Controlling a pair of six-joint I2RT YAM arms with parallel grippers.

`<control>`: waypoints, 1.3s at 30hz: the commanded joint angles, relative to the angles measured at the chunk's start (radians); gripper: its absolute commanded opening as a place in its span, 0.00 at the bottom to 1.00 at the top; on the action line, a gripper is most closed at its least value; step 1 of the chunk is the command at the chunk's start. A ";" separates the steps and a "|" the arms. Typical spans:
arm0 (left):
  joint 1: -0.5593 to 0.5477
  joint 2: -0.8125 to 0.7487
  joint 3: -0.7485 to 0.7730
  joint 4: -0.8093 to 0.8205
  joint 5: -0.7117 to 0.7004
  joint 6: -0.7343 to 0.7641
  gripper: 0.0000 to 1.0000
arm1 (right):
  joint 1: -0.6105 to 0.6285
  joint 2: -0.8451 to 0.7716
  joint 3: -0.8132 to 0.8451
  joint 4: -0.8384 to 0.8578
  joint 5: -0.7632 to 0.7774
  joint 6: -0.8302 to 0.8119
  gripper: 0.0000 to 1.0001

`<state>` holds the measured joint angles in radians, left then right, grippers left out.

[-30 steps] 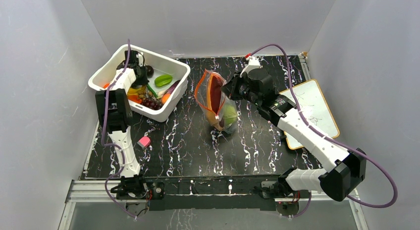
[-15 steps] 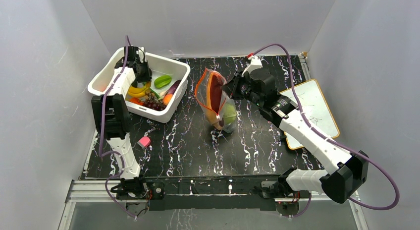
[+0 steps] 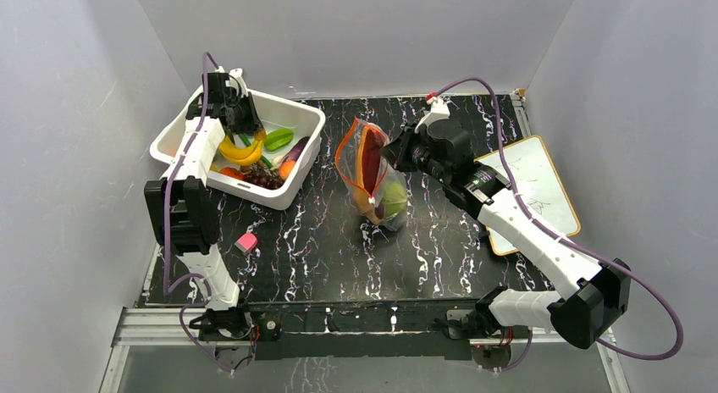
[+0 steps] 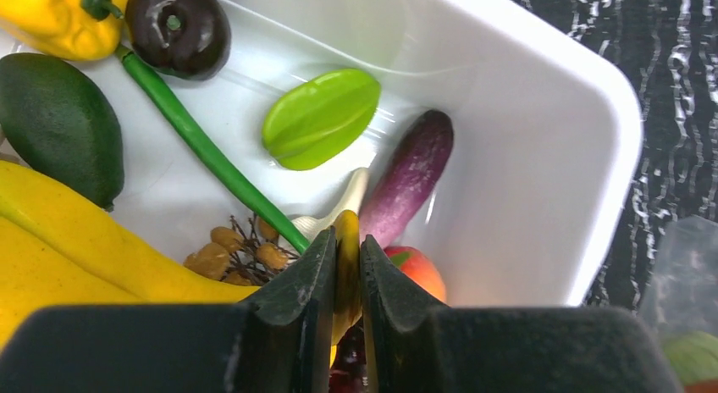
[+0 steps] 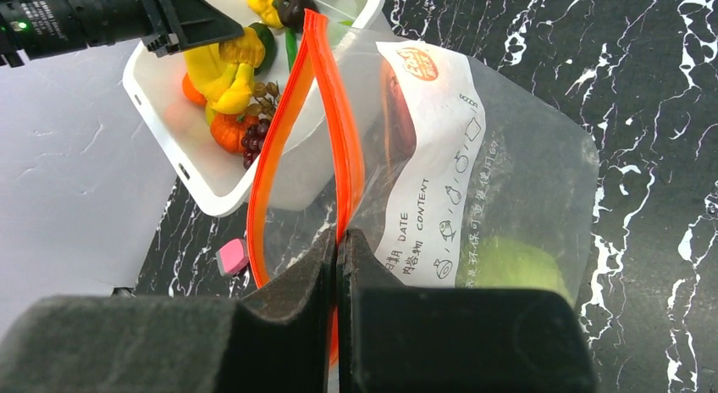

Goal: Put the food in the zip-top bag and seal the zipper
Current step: Adjust the fake fruit in the bin.

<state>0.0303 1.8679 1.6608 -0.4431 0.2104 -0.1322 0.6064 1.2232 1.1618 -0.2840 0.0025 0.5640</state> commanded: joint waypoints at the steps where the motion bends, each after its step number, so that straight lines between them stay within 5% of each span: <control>1: -0.003 -0.102 -0.017 0.042 0.093 -0.036 0.04 | -0.001 -0.053 -0.006 0.107 0.025 0.028 0.00; 13: -0.004 -0.238 -0.093 0.188 0.263 -0.167 0.02 | -0.001 -0.017 -0.023 0.157 0.021 0.082 0.00; 26: 0.004 -0.082 -0.128 0.227 -0.116 -0.001 0.02 | 0.000 -0.001 -0.007 0.162 -0.013 0.075 0.00; 35: 0.004 0.050 -0.048 0.175 -0.169 0.062 0.14 | -0.002 -0.013 0.046 0.117 0.016 0.020 0.00; 39: 0.004 0.073 -0.008 0.134 -0.102 0.121 0.42 | -0.002 -0.019 0.059 0.105 0.022 0.003 0.00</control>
<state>0.0292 1.9602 1.5738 -0.2630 0.0830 -0.0818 0.6064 1.2385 1.1442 -0.2417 0.0040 0.5995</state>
